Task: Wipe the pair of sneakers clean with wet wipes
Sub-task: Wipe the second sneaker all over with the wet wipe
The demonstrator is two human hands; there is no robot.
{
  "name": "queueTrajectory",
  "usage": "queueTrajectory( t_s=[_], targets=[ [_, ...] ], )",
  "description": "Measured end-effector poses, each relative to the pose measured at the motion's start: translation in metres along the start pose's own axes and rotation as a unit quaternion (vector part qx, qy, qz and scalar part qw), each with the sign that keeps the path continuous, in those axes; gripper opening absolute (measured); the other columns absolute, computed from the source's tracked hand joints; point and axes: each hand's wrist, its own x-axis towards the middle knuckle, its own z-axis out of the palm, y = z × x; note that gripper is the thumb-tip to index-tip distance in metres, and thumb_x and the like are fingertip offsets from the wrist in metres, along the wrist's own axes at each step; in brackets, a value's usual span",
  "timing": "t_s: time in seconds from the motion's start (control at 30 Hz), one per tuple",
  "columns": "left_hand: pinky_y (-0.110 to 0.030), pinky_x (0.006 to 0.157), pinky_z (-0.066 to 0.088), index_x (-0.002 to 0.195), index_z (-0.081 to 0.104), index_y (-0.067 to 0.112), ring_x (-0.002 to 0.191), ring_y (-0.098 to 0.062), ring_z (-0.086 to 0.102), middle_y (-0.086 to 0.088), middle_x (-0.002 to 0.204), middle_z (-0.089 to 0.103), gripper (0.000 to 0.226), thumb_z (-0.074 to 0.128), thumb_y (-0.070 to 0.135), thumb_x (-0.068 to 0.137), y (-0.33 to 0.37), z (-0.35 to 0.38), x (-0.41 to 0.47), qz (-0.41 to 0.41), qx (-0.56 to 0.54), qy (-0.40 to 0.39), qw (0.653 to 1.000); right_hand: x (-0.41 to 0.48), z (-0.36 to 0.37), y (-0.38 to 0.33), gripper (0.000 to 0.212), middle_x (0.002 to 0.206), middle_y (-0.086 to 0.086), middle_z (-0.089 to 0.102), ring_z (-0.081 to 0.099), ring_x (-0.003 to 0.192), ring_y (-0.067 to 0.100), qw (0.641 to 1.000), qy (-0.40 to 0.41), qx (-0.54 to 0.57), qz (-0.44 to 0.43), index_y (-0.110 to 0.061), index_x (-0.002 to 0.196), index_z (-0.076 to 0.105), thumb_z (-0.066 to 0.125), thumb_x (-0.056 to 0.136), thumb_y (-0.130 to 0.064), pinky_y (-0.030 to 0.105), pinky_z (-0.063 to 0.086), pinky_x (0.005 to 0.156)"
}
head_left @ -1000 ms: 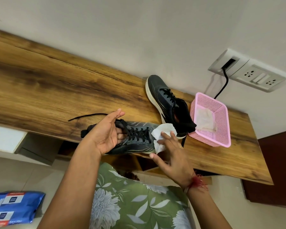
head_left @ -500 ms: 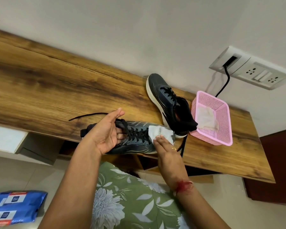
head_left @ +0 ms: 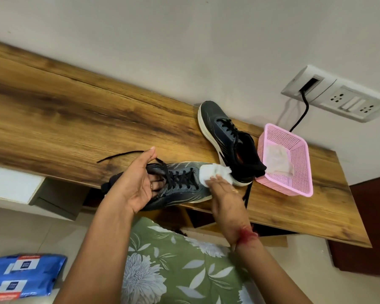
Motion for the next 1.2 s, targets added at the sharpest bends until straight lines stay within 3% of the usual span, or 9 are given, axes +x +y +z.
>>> queueTrajectory(
  t_s=[0.1, 0.2, 0.3, 0.43, 0.63, 0.77, 0.93, 1.0, 1.2],
  targets=[
    [-0.036, 0.078, 0.041, 0.134, 0.044, 0.027, 0.095, -0.033, 0.054, -0.028, 0.11, 0.057, 0.05, 0.042, 0.055, 0.093, 0.003, -0.009, 0.002, 0.002, -0.007, 0.016, 1.0, -0.012, 0.004, -0.019, 0.049, 0.132, 0.008, 0.054, 0.059, 0.112, 0.022, 0.997, -0.03, -0.009, -0.072, -0.015, 0.133, 0.048, 0.053, 0.088, 0.004, 0.03, 0.041, 0.095],
    [-0.035, 0.077, 0.044, 0.134, 0.044, 0.027, 0.1, -0.035, 0.055, -0.027, 0.111, 0.059, 0.052, 0.042, 0.056, 0.092, 0.005, -0.011, 0.002, 0.005, -0.019, 0.009, 1.0, 0.004, 0.002, 0.007, 0.06, 0.122, 0.013, 0.058, 0.063, 0.097, 0.025, 1.0, 0.009, -0.008, -0.027, -0.01, 0.135, 0.046, 0.062, 0.081, 0.007, 0.04, 0.056, 0.082],
    [-0.034, 0.073, 0.05, 0.13, 0.045, 0.027, 0.096, -0.033, 0.064, -0.022, 0.096, 0.065, 0.048, 0.045, 0.054, 0.091, 0.005, -0.006, 0.0, 0.009, -0.021, 0.009, 1.0, 0.011, 0.007, 0.009, 0.046, 0.126, 0.018, 0.049, 0.053, 0.109, 0.032, 0.999, 0.038, 0.008, 0.017, -0.009, 0.124, 0.058, 0.061, 0.081, 0.005, 0.044, 0.05, 0.09],
    [-0.018, 0.044, 0.046, 0.122, 0.052, 0.024, 0.048, -0.012, 0.06, -0.01, 0.075, 0.07, 0.037, 0.049, 0.046, 0.092, 0.004, -0.001, -0.005, 0.023, -0.007, 0.007, 1.0, 0.007, 0.021, 0.003, 0.043, 0.12, 0.015, 0.061, 0.054, 0.115, 0.036, 0.996, 0.083, 0.017, 0.007, -0.006, 0.111, 0.067, 0.062, 0.073, 0.014, 0.048, 0.039, 0.1],
    [-0.024, 0.056, 0.034, 0.127, 0.055, 0.024, 0.057, -0.008, 0.05, -0.011, 0.107, 0.064, 0.046, 0.057, 0.046, 0.086, 0.008, 0.003, -0.006, 0.017, 0.086, -0.026, 0.996, 0.002, 0.034, -0.015, 0.037, 0.111, 0.013, 0.067, 0.059, 0.109, 0.031, 0.994, 0.097, 0.055, 0.022, -0.002, 0.107, 0.068, 0.049, 0.077, 0.003, 0.017, 0.025, 0.101],
    [-0.021, 0.044, 0.033, 0.118, 0.058, 0.019, 0.049, -0.009, 0.041, -0.001, 0.067, 0.063, 0.051, 0.049, 0.057, 0.085, 0.013, 0.002, -0.013, -0.003, 0.061, -0.035, 0.998, 0.002, 0.019, -0.016, 0.037, 0.114, 0.007, 0.065, 0.058, 0.11, 0.021, 0.988, 0.08, 0.135, 0.009, -0.01, 0.116, 0.064, 0.044, 0.087, 0.001, 0.015, 0.031, 0.101],
    [-0.033, 0.075, 0.047, 0.122, 0.054, 0.008, 0.077, -0.025, 0.056, -0.02, 0.099, 0.062, 0.073, 0.054, 0.062, 0.073, 0.025, -0.004, -0.04, -0.017, -0.106, -0.07, 0.992, 0.005, -0.042, -0.032, 0.04, 0.115, -0.008, 0.061, 0.056, 0.109, 0.002, 0.947, 0.153, 0.279, 0.035, -0.034, 0.114, 0.055, 0.054, 0.091, -0.001, 0.028, 0.048, 0.094],
    [-0.041, 0.093, 0.049, 0.125, 0.048, 0.007, 0.097, -0.032, 0.06, -0.024, 0.112, 0.062, 0.075, 0.058, 0.06, 0.072, 0.029, -0.004, -0.055, -0.006, -0.156, -0.097, 0.983, 0.006, -0.068, -0.039, 0.038, 0.119, -0.003, 0.061, 0.054, 0.113, 0.005, 0.949, 0.203, 0.239, -0.024, -0.024, 0.119, 0.057, 0.05, 0.09, -0.001, 0.029, 0.045, 0.097],
    [-0.042, 0.09, 0.049, 0.129, 0.048, 0.008, 0.1, -0.03, 0.06, -0.018, 0.113, 0.064, 0.098, 0.083, 0.057, 0.051, 0.026, -0.007, -0.116, 0.014, -0.177, -0.151, 0.972, -0.02, -0.12, -0.066, 0.044, 0.126, 0.017, 0.057, 0.042, 0.126, 0.024, 0.958, 0.192, -0.023, -0.212, 0.002, 0.121, 0.059, 0.053, 0.078, 0.012, 0.032, 0.029, 0.111]
  ],
)
